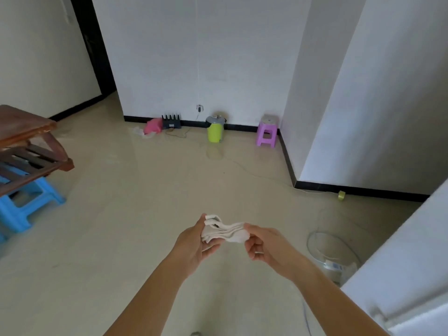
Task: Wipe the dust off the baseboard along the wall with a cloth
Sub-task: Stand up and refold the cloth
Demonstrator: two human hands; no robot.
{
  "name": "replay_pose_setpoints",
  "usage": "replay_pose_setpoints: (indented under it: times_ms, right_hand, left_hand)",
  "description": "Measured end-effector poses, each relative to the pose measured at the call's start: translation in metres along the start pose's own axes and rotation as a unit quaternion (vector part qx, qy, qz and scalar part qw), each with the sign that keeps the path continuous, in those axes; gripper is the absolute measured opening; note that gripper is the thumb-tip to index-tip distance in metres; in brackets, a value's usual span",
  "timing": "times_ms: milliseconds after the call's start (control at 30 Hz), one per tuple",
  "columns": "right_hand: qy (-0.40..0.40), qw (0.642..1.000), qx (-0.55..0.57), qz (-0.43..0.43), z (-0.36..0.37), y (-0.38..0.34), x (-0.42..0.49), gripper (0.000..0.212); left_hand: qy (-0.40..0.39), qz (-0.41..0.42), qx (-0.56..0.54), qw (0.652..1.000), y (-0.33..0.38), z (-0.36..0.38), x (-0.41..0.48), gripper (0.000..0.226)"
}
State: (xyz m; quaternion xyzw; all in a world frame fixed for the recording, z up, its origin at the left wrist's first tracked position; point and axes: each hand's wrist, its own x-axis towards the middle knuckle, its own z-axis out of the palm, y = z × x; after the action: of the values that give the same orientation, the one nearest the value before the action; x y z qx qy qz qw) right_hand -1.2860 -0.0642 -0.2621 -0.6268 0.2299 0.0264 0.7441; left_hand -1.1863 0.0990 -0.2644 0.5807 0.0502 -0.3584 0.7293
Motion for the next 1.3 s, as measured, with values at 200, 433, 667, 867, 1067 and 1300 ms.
replay_pose_setpoints:
  times_ms: [200,433,667,867,1067,1300]
  right_hand:
    - [-0.065,0.994,0.007,0.087,-0.012,-0.086,0.178,0.019]
    - [-0.044,0.998,0.025,0.048,-0.080,-0.170,0.359,0.021]
    - [0.079,0.990,0.114,0.020,-0.202,-0.250,0.563,0.021]
    - [0.155,0.978,0.142,-0.009,-0.287,-0.336,0.714,0.010]
    - [0.144,0.970,0.193,-0.021,-0.343,-0.402,0.883,0.012]
    - [0.183,0.975,0.110,-0.062,-0.428,-0.486,1.092,0.018]
  left_hand:
    - [-0.038,0.007,0.047,0.998,0.112,-0.007,0.177,0.039]
    - [-0.074,-0.010,0.063,0.995,0.204,0.044,0.369,0.040]
    - [-0.126,-0.013,0.107,0.986,0.282,0.136,0.585,0.048]
    - [-0.172,-0.039,0.155,0.972,0.355,0.198,0.741,0.045]
    - [-0.186,-0.032,0.214,0.958,0.416,0.247,0.904,0.048]
    - [-0.176,-0.044,0.194,0.964,0.501,0.319,1.127,0.018]
